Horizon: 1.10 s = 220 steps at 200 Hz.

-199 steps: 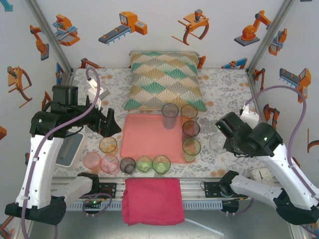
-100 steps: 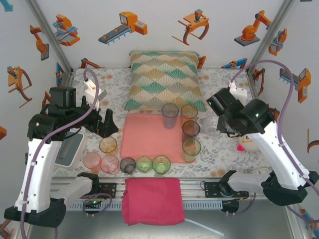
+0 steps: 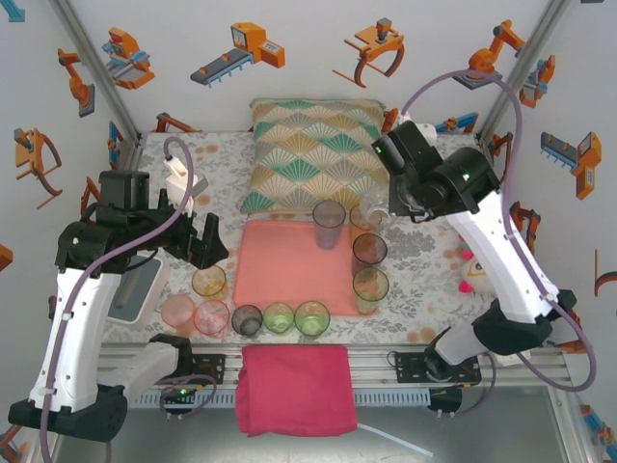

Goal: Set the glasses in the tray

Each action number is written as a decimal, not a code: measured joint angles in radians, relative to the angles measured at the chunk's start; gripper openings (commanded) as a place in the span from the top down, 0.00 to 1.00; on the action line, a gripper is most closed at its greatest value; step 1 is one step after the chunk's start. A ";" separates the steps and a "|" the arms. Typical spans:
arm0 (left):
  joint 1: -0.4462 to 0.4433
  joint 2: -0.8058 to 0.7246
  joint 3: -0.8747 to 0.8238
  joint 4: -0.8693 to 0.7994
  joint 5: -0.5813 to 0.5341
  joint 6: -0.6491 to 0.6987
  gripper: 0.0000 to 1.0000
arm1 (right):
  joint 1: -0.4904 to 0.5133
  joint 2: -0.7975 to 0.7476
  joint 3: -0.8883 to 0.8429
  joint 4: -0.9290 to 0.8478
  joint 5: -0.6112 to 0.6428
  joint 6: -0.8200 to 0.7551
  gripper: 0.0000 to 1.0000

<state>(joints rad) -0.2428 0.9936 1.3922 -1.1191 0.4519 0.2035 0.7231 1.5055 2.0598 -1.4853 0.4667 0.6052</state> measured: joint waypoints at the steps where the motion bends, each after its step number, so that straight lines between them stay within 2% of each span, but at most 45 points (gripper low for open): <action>1: 0.000 0.000 0.000 0.000 0.000 0.000 0.03 | 0.000 0.002 0.002 0.002 -0.001 -0.002 1.00; 56: 0.028 0.068 0.054 0.002 0.047 -0.054 0.03 | 0.006 0.093 0.073 0.071 -0.111 -0.058 1.00; 102: 0.047 0.102 0.082 0.013 0.071 -0.087 0.03 | 0.072 0.140 0.076 0.104 -0.143 -0.068 1.00; 220: 0.055 0.076 0.065 0.012 0.092 -0.094 0.03 | 0.125 0.054 -0.296 0.314 -0.206 -0.018 1.00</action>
<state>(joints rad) -0.1883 1.0691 1.4570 -1.1069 0.5434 0.1097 0.8478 1.5597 1.7641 -1.1717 0.2607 0.5877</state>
